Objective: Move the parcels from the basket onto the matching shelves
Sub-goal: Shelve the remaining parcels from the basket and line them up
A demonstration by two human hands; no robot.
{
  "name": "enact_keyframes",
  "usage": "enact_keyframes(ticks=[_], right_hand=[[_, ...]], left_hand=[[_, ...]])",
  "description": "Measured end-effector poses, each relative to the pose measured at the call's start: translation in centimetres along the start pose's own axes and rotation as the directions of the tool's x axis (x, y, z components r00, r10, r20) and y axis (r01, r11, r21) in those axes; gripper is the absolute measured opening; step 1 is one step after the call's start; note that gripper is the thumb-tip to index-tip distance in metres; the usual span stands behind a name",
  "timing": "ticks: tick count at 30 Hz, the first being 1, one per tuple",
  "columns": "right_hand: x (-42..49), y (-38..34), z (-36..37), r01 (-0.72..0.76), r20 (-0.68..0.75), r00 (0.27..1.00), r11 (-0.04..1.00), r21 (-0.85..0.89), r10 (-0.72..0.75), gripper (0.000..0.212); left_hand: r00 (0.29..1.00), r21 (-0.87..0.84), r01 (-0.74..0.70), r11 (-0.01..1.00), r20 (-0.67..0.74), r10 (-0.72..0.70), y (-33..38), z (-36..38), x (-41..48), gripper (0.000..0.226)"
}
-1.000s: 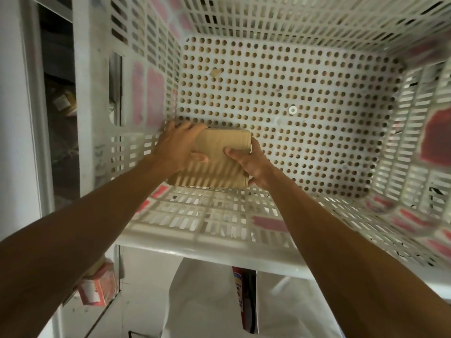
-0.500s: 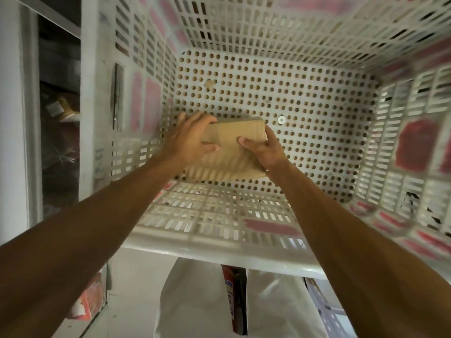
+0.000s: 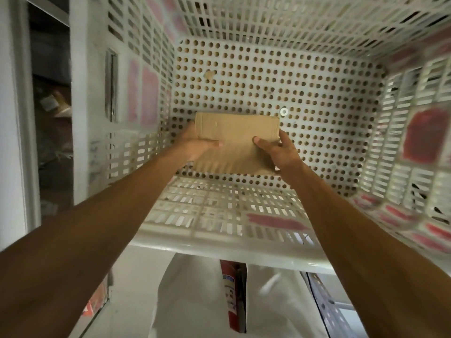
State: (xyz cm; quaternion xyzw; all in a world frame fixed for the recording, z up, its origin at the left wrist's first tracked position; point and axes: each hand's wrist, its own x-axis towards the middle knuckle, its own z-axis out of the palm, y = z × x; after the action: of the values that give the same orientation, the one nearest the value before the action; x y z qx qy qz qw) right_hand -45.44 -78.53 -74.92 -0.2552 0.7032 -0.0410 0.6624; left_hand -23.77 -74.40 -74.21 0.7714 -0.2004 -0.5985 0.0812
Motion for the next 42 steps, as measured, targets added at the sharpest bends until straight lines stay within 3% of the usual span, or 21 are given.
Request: enact_keyframes(ticks=[5, 11, 16, 22, 25, 27, 30, 32, 36, 39, 42], right_hand=[[-4.1, -0.9, -1.4, -0.001, -0.026, 1.000, 0.998, 0.060, 0.003, 0.064], [-10.4, -5.1, -3.0, 0.126, -0.137, 0.983, 0.992, 0.016, -0.123, 0.075], [-15.8, -10.0, -3.1, 0.276, -0.187, 0.945, 0.961, 0.015, -0.268, 0.067], [-23.7, -16.6, -4.0, 0.505, -0.021, 0.863, 0.863, 0.023, -0.505, 0.034], [-27.7, -19.4, -3.8, 0.621, 0.063, 0.782, 0.784, -0.001, -0.620, 0.018], [-30.3, -20.7, -3.4, 0.668, 0.124, 0.738, 0.744, 0.001, -0.663, 0.023], [-33.8, -22.3, -2.2, 0.701, 0.234, 0.682, 0.711, 0.061, -0.693, 0.053], [-36.1, -23.0, -0.9, 0.737, 0.339, 0.604, 0.667, 0.106, -0.721, 0.058], [-40.7, -24.1, 3.0, 0.845, 0.484, 0.331, 0.483, 0.229, -0.810, 0.055], [-43.7, -24.9, 6.7, 0.896, 0.538, 0.142, 0.339, 0.286, -0.831, 0.064], [-46.5, -25.4, 10.5, 0.899, 0.614, -0.002, 0.268, 0.346, -0.789, 0.068]], left_hand=[[0.992, -0.046, -0.113, 0.993, 0.050, 0.115, 0.8, -0.9, -3.9, 0.063], [0.964, -0.121, -0.244, 0.962, 0.075, 0.254, 3.7, -3.2, -10.3, 0.091], [0.908, -0.088, -0.414, 0.906, 0.027, 0.418, 6.3, -5.4, -15.2, 0.109], [0.789, 0.007, -0.600, 0.800, -0.156, 0.594, 7.8, -8.8, -22.8, 0.136], [0.678, -0.024, -0.701, 0.713, -0.332, 0.656, 8.7, -10.3, -26.7, 0.117], [0.590, 0.023, -0.736, 0.677, -0.469, 0.657, 9.3, -11.9, -29.9, 0.101], [0.489, 0.051, -0.773, 0.632, -0.587, 0.645, 9.8, -14.8, -35.1, 0.091], [0.440, 0.005, -0.806, 0.592, -0.665, 0.604, 9.7, -16.2, -38.6, 0.083], [0.404, -0.162, -0.860, 0.485, -0.797, 0.450, 8.3, -18.0, -44.4, 0.071], [0.379, -0.173, -0.862, 0.475, -0.844, 0.380, 5.8, -19.5, -47.6, 0.064], [0.353, -0.147, -0.869, 0.473, -0.854, 0.383, 3.2, -21.3, -50.2, 0.069]])
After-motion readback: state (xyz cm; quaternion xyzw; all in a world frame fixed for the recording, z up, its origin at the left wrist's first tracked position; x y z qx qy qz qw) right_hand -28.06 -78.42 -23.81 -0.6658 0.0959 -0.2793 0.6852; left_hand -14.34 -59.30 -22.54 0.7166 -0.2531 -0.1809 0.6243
